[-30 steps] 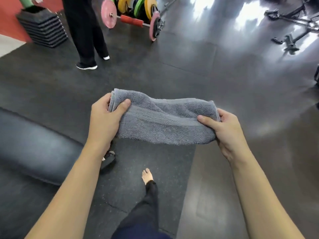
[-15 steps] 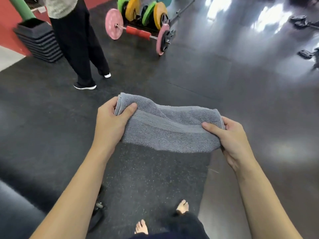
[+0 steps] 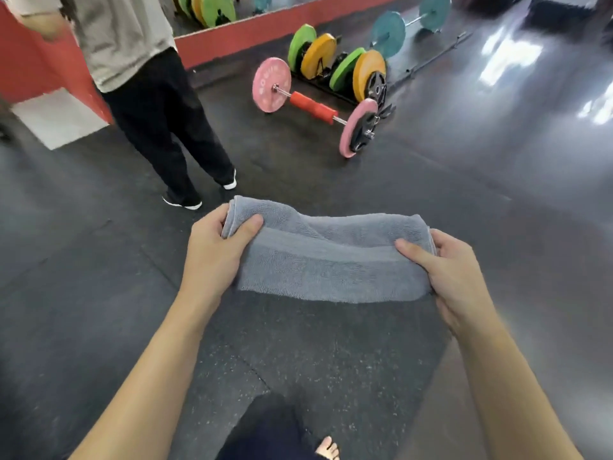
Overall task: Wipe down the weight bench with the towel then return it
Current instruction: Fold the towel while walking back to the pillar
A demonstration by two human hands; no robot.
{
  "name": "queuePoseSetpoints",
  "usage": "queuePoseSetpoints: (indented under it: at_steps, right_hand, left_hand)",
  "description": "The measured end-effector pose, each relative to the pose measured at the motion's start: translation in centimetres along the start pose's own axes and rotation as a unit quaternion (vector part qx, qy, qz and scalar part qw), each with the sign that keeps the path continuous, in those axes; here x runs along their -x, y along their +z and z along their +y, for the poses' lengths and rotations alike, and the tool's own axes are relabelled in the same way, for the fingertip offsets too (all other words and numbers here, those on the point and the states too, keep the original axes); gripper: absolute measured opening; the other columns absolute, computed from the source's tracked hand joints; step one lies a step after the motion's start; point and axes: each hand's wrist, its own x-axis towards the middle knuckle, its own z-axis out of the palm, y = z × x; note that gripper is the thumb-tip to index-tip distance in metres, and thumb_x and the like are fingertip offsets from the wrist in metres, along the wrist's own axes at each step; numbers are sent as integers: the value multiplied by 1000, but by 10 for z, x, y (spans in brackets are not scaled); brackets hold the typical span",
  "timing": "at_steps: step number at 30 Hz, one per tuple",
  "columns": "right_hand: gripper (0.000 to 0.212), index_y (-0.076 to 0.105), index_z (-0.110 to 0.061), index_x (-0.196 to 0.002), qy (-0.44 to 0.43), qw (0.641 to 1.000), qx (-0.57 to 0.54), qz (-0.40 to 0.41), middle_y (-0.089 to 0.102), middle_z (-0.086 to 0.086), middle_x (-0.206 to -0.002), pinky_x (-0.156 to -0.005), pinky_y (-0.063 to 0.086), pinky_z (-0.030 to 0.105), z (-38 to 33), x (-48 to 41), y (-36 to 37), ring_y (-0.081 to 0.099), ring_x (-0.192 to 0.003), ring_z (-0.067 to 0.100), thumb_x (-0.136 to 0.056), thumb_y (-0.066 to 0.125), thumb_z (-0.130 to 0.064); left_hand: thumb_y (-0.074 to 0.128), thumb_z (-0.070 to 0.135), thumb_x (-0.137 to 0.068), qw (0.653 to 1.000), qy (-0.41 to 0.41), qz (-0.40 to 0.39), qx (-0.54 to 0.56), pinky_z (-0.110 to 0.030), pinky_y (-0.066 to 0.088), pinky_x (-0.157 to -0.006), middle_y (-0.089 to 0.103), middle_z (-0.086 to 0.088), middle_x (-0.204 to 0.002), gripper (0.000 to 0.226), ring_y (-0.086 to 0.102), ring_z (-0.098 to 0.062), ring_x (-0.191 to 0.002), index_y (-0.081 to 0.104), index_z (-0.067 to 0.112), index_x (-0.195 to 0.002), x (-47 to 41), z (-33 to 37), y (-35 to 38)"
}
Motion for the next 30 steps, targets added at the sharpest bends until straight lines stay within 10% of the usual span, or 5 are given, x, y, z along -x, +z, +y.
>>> queuePoseSetpoints:
  at_steps: [4,12,30]
  right_hand:
    - [16,77,-11,-104,-9,999,21,-49,80,10,-102,-80,61,43,-17,-124,3,77,-96,29,-88,78,-14]
    - [14,78,-12,-103,12,994,43,-99,82,5,-97,-63,61,26,-42,-360,17,79,-88,21,-89,77,-14]
    - [16,77,-6,-104,5,970,47,-238,78,22,-108,-96,55,55,-113,-887,69,75,-98,31,-88,73,-4]
  left_hand:
    - [70,26,-94,998,-14,57,-1,-16,46,-64,69,13,-79,10,59,-1,-73,73,17,-92,-86,2,43]
    - [69,25,-94,993,-33,109,-5,-37,43,-73,67,-27,-98,24,54,-14,-80,68,1,-96,-283,-7,125]
    - [70,25,-93,963,-81,256,9,-16,47,-61,70,13,-77,8,59,-1,-70,72,21,-87,-700,-15,298]
